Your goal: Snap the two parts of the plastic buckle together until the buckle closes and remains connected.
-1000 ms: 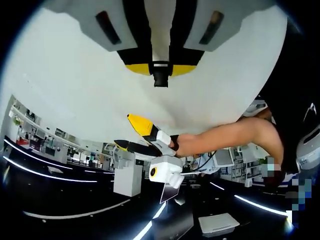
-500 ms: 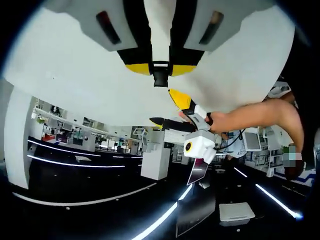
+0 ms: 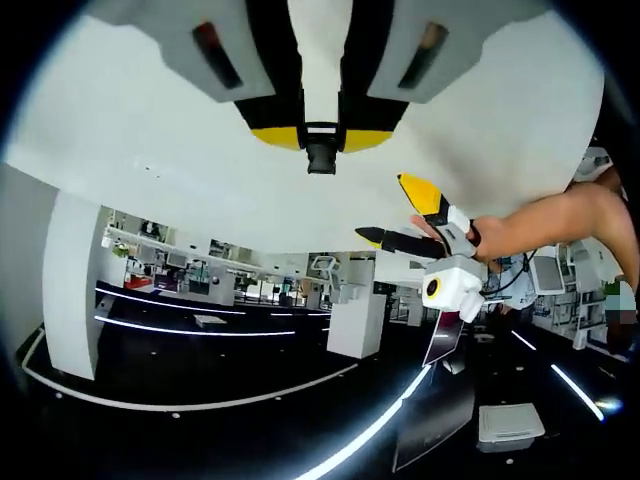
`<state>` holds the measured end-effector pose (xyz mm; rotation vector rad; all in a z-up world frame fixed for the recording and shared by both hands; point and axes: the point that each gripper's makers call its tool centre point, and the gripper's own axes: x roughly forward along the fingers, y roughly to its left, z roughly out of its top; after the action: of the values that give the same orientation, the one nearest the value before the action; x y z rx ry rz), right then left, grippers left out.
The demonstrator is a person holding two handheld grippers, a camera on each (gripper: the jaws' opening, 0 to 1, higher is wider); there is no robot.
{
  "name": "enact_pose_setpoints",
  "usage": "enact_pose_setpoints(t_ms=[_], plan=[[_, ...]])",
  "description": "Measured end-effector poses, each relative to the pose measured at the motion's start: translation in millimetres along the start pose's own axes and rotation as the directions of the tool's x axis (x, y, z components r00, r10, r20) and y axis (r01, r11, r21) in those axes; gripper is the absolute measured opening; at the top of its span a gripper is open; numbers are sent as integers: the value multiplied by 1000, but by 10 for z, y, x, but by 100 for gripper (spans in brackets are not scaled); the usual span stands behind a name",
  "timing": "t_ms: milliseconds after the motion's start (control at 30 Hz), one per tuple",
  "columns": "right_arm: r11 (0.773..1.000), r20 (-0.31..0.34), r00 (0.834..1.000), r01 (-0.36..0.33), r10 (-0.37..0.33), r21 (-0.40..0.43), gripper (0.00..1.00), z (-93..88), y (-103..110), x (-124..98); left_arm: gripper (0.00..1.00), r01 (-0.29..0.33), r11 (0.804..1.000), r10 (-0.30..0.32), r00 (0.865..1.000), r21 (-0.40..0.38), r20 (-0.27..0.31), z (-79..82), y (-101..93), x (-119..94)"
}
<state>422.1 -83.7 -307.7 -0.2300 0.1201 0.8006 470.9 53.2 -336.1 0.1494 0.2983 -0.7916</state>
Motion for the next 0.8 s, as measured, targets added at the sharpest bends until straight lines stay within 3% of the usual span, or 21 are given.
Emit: enact_pose_setpoints(t_ms=[133,333,433,800], plan=[[998,28,998,53,-54,25,10,43,-92,-14,100,-5,1000,5,1000,20,-10,-10,-4,9],[991,9,992,129,-129,32,10,-7,-219,-9,100,-4,1000,4,1000,27,-10,-12,-15,9],[977,-2,978,208,-208,42,10,-31,-362,-39,100,2,1000,-2,1000,27,-12,-15,-26,19],[963,-16,965,262,-261,65,10,-49,-460,-13,100,6,999,-6,1000,35,-14,-18,-51,26]])
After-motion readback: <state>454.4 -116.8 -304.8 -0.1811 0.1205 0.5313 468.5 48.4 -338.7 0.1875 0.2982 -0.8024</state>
